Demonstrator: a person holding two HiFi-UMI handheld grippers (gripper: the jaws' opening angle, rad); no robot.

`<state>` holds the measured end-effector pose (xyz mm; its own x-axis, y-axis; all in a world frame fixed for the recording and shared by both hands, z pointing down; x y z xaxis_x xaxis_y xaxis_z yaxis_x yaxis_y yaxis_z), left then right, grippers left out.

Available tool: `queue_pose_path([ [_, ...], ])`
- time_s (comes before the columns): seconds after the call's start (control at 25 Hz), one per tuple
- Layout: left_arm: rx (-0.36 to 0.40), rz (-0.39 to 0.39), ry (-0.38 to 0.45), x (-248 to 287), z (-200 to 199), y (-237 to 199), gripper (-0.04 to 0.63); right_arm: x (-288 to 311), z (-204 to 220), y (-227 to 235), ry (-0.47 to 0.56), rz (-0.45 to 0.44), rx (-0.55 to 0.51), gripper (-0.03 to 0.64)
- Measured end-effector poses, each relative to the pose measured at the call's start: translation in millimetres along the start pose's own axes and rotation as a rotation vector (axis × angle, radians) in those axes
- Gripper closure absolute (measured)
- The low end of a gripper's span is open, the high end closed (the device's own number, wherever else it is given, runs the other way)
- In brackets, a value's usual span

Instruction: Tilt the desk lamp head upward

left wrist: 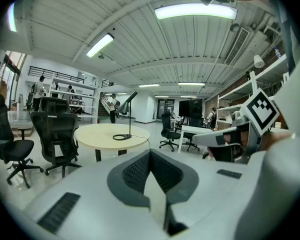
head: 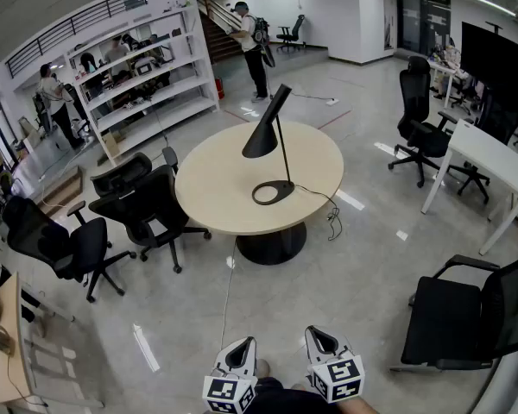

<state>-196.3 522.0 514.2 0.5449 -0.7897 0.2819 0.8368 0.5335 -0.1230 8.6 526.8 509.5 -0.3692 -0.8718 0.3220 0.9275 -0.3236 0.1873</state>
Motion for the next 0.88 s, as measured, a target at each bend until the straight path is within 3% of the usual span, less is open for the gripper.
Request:
queue_pose_path([
  [0.28,0.011,0.053,-0.001,26,-14,-33,0.551,31,-14,-3,0.011,0.049,0.016,0.607],
  [0.72,0.029,0.150,0.024,62,-71,-128,0.551,105,-74,-41,0.051,0.151,0.041,0.607],
  [0.88,0.020,0.195,0.029,73,-72,-156,0.551,126,-85,-55,0.044,0.194,0.025,0.607],
])
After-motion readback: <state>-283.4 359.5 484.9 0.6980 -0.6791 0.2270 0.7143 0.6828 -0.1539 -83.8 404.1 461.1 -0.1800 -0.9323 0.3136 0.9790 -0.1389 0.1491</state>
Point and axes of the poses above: the fingertips, and each gripper's own axes: x forward along the fingers, y to its right, z out of its underside, the point moved 8 cm from there along -x, backward along the fingers
